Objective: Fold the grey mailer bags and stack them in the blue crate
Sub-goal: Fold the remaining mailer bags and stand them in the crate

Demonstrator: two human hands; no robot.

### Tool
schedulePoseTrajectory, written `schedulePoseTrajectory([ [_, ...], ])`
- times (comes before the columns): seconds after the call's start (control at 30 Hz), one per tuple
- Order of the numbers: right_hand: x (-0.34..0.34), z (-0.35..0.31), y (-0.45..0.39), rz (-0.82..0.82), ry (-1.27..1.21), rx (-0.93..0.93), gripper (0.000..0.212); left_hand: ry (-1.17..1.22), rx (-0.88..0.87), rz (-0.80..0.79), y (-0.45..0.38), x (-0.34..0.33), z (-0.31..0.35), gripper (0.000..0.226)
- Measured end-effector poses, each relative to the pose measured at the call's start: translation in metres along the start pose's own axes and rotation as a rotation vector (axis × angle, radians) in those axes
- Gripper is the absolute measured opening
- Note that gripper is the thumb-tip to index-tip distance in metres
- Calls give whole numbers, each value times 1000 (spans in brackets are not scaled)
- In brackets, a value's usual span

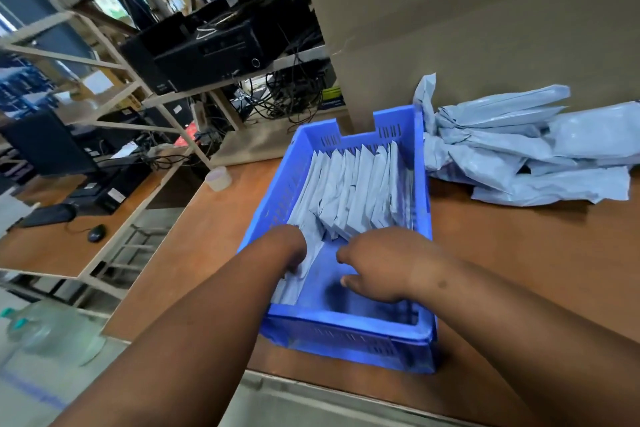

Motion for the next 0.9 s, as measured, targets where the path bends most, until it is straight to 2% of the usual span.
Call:
schedulePoseTrajectory([
  [0.03, -1, 1, 0, 0, -5, 0, 38, 31, 47, -67, 0, -2, -6, 21],
  [0.2, 1, 0, 1, 20, -6, 19, 39, 99, -5, -77, 5, 8, -7, 35],
  [0.23, 1, 0, 1, 21, -5, 22, 40, 37, -9, -42, 8, 8, -5, 35],
  [0.3, 0, -1, 3, 17, 3, 27, 39, -108, -10, 129, 12, 12, 1, 37],
  [0.4, 0, -1, 3, 34, -11, 37, 38, -141, 28, 364, 17, 27, 2, 40],
  [0.47, 2, 0, 4, 41, -42, 36, 41, -147, 41, 457, 25, 39, -1, 42],
  [0.63, 11, 9, 8, 120, -46, 17, 40, -104, -19, 449, 52, 58, 12, 43],
  [0.77, 35, 35, 25, 261, -19, -13, 30, 67, -166, 441, 93, 88, 46, 30],
  [0.83, 49, 53, 37, 303, -9, -43, 35, 142, -239, 394, 115, 104, 68, 30],
  [0.9, 62, 73, 52, 345, -4, -80, 39, 169, -329, 422, 143, 123, 94, 29],
])
Point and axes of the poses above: each hand's wrist, its own y-axis away from the middle knuckle, its own x-axis out of the back of the hand, z = x × y, the point moved 8 cm from there along -y, towards the middle knuckle, and after that the axes turned 8 degrees about y, right-handed, at the moved point
